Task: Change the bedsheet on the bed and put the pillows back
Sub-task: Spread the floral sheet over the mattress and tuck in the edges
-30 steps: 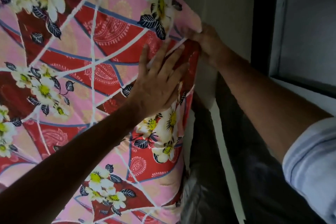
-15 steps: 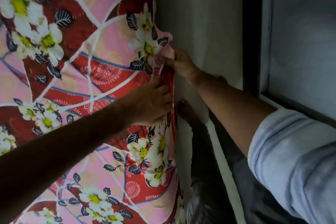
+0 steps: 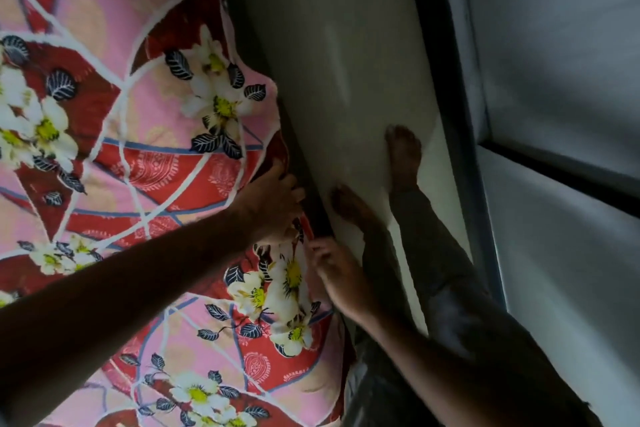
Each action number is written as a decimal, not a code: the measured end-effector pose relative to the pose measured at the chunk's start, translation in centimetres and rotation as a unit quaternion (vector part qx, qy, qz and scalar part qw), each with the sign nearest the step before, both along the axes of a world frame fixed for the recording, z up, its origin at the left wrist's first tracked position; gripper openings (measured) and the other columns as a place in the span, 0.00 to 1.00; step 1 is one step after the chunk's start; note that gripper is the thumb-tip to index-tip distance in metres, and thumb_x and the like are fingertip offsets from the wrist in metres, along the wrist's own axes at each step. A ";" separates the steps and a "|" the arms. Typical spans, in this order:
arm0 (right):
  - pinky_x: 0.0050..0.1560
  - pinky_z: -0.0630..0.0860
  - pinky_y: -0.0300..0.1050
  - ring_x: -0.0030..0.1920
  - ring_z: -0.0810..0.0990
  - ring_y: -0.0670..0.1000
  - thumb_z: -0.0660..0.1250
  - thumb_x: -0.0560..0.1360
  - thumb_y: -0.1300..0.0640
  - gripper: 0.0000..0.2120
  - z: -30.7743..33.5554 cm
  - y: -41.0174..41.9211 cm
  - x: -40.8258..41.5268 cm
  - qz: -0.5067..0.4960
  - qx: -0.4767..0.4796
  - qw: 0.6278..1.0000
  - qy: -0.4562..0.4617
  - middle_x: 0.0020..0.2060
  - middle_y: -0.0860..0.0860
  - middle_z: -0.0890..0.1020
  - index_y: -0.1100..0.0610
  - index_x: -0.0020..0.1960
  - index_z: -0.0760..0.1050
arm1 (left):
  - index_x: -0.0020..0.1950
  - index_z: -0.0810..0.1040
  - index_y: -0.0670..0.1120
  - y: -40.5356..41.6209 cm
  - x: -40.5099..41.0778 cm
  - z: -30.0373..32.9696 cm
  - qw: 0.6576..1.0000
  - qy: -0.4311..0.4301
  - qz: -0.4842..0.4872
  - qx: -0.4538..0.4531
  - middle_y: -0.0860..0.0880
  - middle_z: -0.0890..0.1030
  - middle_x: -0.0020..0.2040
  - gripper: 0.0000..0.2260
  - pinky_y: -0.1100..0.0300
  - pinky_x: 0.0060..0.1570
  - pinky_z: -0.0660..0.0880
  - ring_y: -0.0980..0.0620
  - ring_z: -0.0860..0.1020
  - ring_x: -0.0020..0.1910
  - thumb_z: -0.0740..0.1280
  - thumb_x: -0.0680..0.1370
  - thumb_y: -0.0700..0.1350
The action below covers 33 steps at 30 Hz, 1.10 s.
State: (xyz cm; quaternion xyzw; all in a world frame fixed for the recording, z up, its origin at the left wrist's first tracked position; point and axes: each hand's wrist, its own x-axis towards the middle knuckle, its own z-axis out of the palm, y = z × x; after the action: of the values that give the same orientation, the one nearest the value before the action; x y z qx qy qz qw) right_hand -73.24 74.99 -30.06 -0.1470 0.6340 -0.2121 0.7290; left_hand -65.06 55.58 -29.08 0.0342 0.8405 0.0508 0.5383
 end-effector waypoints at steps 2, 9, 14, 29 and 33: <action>0.62 0.76 0.39 0.59 0.76 0.37 0.59 0.82 0.49 0.13 0.7 2.5 2.7 -0.041 0.001 0.999 0.014 0.60 0.45 0.73 0.43 0.65 0.73 | 0.73 0.71 0.52 0.1 -0.2 -0.3 1.000 -0.012 -0.008 -0.003 0.45 0.71 0.71 0.26 0.38 0.70 0.59 0.41 0.68 0.69 0.52 0.83 0.65; 0.61 0.76 0.55 0.59 0.79 0.52 0.57 0.77 0.43 0.15 -4.7 0.9 4.2 -0.009 0.021 0.999 -0.032 0.57 0.49 0.80 0.40 0.59 0.77 | 0.71 0.75 0.52 0.6 -0.4 -1.6 0.999 -0.032 -0.027 -0.030 0.45 0.69 0.73 0.27 0.40 0.71 0.59 0.43 0.65 0.71 0.50 0.83 0.65; 0.43 0.69 0.47 0.40 0.73 0.52 0.63 0.71 0.51 0.08 -4.5 -1.4 2.5 0.033 0.036 0.997 -0.062 0.39 0.53 0.75 0.43 0.34 0.76 | 0.69 0.77 0.52 0.6 -0.7 -2.1 0.998 -0.056 -0.019 -0.024 0.46 0.67 0.74 0.27 0.41 0.70 0.58 0.44 0.64 0.72 0.51 0.83 0.66; 0.47 0.75 0.42 0.49 0.80 0.55 0.60 0.78 0.62 0.11 -7.8 -9.5 -6.5 -0.042 0.064 0.997 0.014 0.49 0.58 0.81 0.49 0.51 0.79 | 0.63 0.76 0.48 -4.8 -1.2 -0.5 0.974 0.183 0.135 0.009 0.48 0.82 0.51 0.16 0.45 0.59 0.71 0.46 0.79 0.51 0.60 0.81 0.55; 0.53 0.73 0.42 0.58 0.79 0.54 0.59 0.83 0.53 0.16 -6.7 -18.7 -6.4 -0.063 0.024 0.995 -0.073 0.58 0.55 0.81 0.60 0.66 0.75 | 0.65 0.77 0.43 -14.6 -0.1 2.9 0.936 0.272 0.161 -0.157 0.40 0.77 0.64 0.19 0.30 0.69 0.62 0.38 0.74 0.66 0.67 0.78 0.52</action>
State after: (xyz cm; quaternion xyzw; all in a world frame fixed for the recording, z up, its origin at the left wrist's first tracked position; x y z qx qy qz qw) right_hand -79.67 56.33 -36.76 -0.0730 0.5923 -0.2527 0.7616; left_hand -65.20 40.93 -26.22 -0.1735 0.9464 -0.0072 0.2724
